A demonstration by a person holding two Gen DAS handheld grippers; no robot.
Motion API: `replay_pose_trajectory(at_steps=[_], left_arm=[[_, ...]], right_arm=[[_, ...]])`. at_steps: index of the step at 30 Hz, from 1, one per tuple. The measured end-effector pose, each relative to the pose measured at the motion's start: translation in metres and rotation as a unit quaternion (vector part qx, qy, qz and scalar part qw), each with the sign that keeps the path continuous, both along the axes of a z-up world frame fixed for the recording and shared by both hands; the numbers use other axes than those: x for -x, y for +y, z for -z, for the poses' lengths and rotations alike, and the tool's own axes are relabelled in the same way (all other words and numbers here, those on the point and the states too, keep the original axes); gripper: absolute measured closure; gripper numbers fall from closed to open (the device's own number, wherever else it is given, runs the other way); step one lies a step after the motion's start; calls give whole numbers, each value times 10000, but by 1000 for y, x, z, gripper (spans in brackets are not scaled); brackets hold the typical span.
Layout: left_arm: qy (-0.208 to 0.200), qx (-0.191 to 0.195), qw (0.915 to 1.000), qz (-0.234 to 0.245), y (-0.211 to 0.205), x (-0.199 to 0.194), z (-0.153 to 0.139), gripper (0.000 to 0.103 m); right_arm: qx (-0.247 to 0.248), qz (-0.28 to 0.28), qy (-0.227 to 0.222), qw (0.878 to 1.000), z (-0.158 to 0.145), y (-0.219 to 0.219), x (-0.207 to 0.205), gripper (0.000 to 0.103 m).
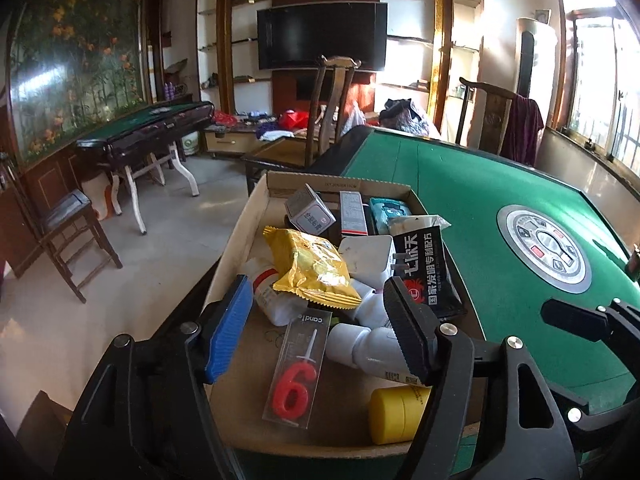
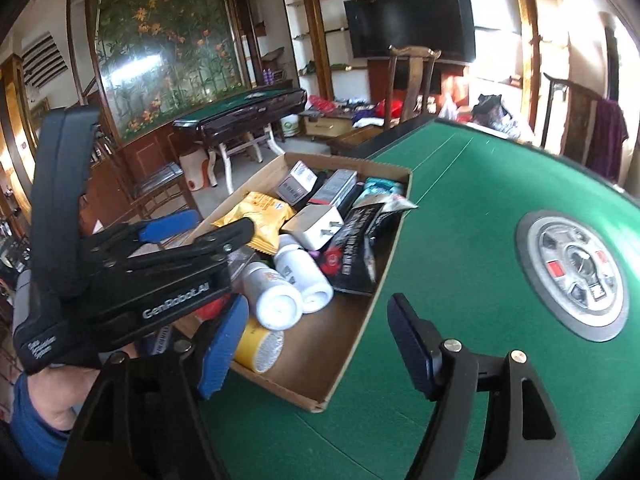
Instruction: Organize objects
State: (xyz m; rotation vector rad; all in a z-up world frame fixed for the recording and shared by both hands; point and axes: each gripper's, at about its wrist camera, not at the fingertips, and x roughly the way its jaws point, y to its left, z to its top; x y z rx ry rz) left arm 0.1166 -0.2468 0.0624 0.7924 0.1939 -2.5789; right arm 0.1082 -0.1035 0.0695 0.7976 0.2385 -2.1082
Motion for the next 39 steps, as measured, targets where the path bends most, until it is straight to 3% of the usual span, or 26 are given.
replay_pose_trajectory(at_steps=[3,8,11,15,21,24,28,39], left_arm=[[65,294,9992,-259,11,-12,1,25],[66,672,9951,-725,18,-29,3,24],[-59,673,9929,-981,15,-35,4,23],[-141,518,9939,-962,11,-40,6,23],[-586,820,9899,-995,15,-36,8,23],[-457,997,9887,-1025,17,-39,8,23],[-408,730,9932,-816,13,-39,11,23],[-342,791,9934,-759,15,-41,14,23]], right_arm=[[102,118,85,9998,-1,9,-1,25],[92,370,187,9991,4,20,-3,25],[158,391,150,9990,7,24,-4,25],[260,414,128,9987,8,27,-4,25],[276,433,66,9987,10,27,-1,25],[291,442,67,9986,11,26,0,25],[318,463,62,9984,12,27,1,25],[344,460,47,9983,13,27,2,25]])
